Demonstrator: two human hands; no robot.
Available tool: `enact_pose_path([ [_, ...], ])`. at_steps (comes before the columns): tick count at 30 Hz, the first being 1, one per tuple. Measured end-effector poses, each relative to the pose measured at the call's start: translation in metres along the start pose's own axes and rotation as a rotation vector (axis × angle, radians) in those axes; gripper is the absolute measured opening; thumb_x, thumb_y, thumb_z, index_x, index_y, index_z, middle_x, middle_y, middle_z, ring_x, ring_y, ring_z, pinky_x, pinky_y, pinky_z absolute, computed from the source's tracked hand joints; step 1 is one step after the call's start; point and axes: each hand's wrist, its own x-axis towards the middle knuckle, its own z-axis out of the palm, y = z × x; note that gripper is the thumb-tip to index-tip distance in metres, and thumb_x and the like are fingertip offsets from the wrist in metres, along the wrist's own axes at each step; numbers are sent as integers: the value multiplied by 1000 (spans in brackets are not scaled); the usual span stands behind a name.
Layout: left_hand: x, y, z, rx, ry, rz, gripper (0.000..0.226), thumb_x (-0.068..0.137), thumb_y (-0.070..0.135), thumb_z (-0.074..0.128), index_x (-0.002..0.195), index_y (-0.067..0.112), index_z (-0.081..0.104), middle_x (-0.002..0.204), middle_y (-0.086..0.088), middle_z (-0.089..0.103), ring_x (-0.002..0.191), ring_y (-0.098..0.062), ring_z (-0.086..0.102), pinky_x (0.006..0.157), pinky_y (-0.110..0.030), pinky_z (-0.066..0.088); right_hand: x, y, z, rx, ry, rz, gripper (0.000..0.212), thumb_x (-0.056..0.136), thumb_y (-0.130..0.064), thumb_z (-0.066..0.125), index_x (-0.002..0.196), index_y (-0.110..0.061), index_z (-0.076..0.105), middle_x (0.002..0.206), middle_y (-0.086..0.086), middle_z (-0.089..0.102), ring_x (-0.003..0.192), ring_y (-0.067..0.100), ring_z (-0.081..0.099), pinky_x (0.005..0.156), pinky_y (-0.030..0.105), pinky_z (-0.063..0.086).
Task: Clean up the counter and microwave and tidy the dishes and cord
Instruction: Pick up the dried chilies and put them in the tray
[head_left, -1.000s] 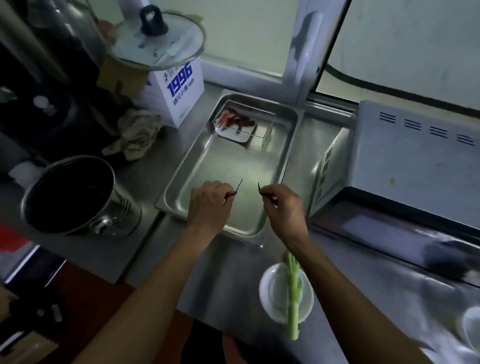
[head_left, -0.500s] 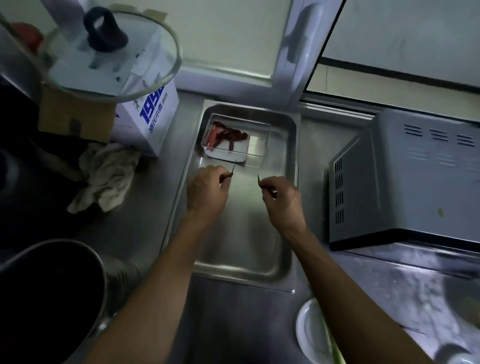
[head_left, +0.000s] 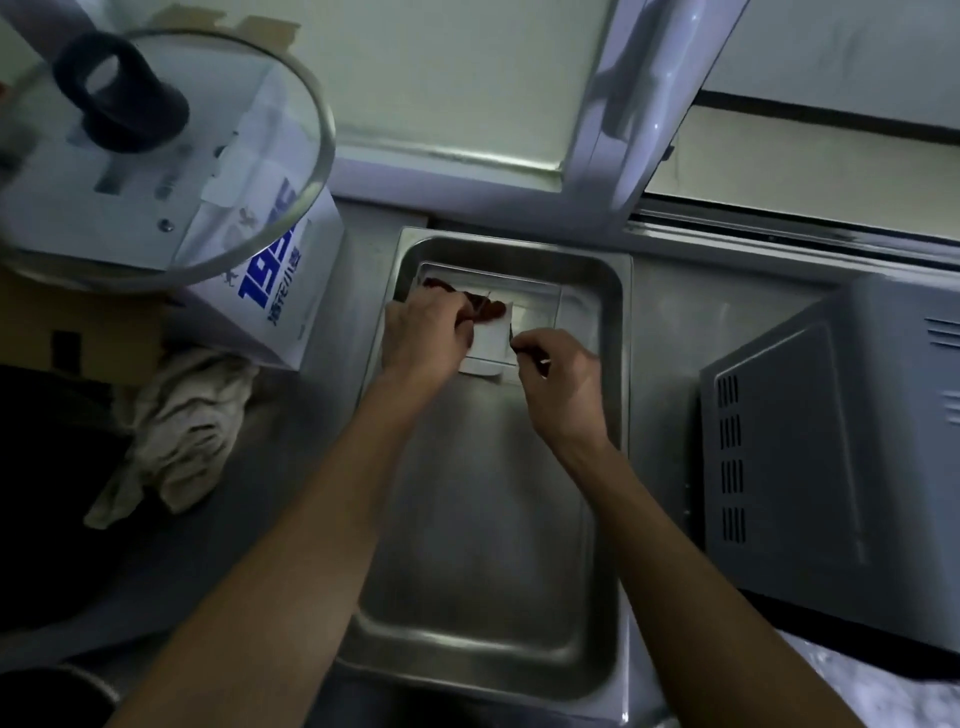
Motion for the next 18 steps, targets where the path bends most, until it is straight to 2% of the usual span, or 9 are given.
enact_pose_path([
  [4, 21, -9, 17, 57, -101, 48, 9, 95, 29, 61, 98, 27, 69, 100, 0, 64, 96, -21, 57, 90, -40, 42, 26, 8, 13, -3, 1, 2, 19, 91, 0, 63, 105, -10, 71, 101, 3, 70, 92, 9, 63, 84, 22, 54],
  [8, 31, -14, 31, 68, -134, 83, 10, 96, 29, 60, 91, 28, 68, 94, 1, 65, 94, -19, 57, 90, -37, 38, 40, 15, 23, -9, -19, 15, 18, 92, -2, 63, 105, -12, 72, 103, 3, 71, 94, 9, 63, 87, 22, 54],
  [14, 35, -20, 39, 133, -167, 91, 14, 95, 28, 62, 106, 26, 71, 109, -3, 65, 107, -23, 54, 95, -40, 39, 45, 23, 33, 18, -17, 51, 18, 91, -1, 63, 102, -11, 73, 99, 2, 71, 92, 12, 64, 85, 30, 56],
  [18, 31, -26, 38, 91, -71, 110, 17, 96, 24, 59, 109, 21, 70, 112, -4, 67, 108, -24, 54, 90, -40, 41, 50, 24, 36, 45, -32, 77, 19, 89, 1, 63, 101, -10, 73, 98, 2, 71, 92, 13, 65, 85, 32, 56],
])
